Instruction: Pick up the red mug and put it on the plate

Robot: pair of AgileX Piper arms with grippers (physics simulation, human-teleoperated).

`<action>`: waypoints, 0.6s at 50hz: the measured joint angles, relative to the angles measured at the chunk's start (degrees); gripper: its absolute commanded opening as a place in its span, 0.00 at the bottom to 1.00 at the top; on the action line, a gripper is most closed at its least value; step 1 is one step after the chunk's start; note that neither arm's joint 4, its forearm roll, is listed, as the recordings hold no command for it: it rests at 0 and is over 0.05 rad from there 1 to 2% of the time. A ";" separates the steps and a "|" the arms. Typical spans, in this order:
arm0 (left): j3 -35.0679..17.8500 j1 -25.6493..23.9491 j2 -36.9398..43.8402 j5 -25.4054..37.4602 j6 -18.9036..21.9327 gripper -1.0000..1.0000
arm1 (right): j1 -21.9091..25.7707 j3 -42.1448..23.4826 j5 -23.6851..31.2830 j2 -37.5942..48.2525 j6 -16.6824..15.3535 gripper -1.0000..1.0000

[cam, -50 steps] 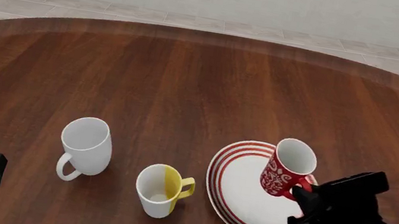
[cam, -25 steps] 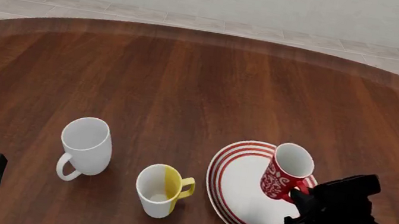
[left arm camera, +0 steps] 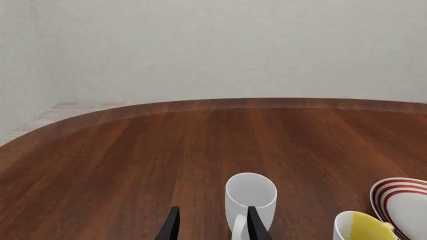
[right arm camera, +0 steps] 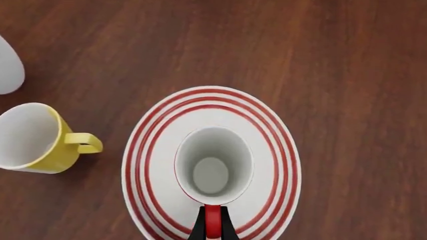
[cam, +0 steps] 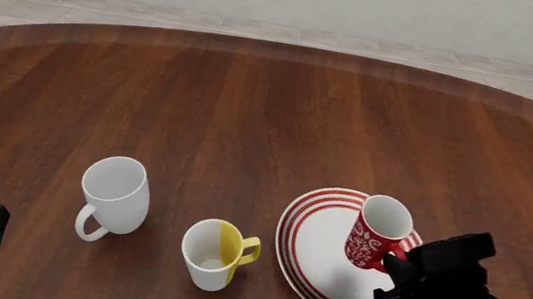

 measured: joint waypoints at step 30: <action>0.00 0.00 0.00 0.00 0.00 1.00 | -0.22 0.03 -3.97 5.23 -1.01 0.00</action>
